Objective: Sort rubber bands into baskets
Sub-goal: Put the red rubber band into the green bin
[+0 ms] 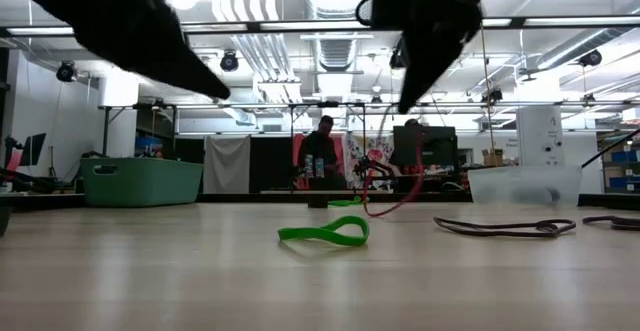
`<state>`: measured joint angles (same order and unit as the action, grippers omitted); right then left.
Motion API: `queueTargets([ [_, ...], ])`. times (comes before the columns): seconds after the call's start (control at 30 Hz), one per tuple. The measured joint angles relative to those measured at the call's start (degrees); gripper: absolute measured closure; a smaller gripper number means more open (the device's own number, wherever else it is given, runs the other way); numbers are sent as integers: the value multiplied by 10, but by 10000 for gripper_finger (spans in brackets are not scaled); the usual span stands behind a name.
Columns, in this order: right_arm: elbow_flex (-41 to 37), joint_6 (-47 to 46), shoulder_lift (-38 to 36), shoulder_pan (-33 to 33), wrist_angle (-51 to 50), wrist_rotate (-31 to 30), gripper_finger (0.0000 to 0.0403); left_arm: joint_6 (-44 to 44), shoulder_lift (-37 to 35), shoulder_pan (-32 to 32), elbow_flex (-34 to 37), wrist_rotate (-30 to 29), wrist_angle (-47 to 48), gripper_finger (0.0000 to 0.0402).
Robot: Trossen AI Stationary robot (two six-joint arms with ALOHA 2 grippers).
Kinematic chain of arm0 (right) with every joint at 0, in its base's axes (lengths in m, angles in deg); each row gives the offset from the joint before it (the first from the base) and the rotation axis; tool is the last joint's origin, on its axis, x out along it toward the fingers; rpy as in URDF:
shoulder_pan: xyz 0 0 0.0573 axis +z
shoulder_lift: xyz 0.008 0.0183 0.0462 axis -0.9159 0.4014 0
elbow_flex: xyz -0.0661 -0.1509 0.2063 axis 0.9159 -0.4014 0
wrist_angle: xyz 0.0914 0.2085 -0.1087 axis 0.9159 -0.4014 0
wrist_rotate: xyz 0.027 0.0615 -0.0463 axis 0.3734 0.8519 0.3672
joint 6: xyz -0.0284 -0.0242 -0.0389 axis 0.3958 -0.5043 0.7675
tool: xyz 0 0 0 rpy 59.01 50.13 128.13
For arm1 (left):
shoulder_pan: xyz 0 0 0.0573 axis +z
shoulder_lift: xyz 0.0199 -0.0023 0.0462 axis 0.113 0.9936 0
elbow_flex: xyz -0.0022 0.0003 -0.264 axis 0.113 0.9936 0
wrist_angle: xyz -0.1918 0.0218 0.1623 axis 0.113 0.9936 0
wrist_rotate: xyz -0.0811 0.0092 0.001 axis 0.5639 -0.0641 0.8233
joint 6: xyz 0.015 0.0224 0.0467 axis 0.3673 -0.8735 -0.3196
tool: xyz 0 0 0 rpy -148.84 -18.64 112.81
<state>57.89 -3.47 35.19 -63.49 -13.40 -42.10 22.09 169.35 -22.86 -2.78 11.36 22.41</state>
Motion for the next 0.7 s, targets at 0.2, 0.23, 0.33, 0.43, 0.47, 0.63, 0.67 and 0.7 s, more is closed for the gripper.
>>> queueTargets([
  [0.2, -2, -11, -10, 41, -41, 3, 394, -95, 0, 0, 0, 128, -112, 242],
  [0.23, -3, -16, -12, 48, -41, 4, 394, -121, 0, 0, 0, 154, -138, 242],
  [0.33, -7, -17, -16, 73, -37, 3, 394, -199, 0, 0, 2, 225, -217, 242],
  [0.43, -12, -17, -17, 98, -23, 3, 394, -254, 0, -1, 5, 269, -280, 242],
  [0.47, -16, -15, -17, 106, -12, 2, 394, -263, 0, -1, 5, 274, -296, 242],
  [0.63, -46, 22, -18, 139, 99, 1, 394, -275, 0, 0, 4, 258, -319, 242],
  [0.67, -54, 33, -18, 143, 132, 1, 394, -272, 0, 0, 2, 252, -318, 242],
  [0.7, -63, 49, -18, 145, 167, 1, 394, -266, -1, 0, -1, 241, -319, 242],
])
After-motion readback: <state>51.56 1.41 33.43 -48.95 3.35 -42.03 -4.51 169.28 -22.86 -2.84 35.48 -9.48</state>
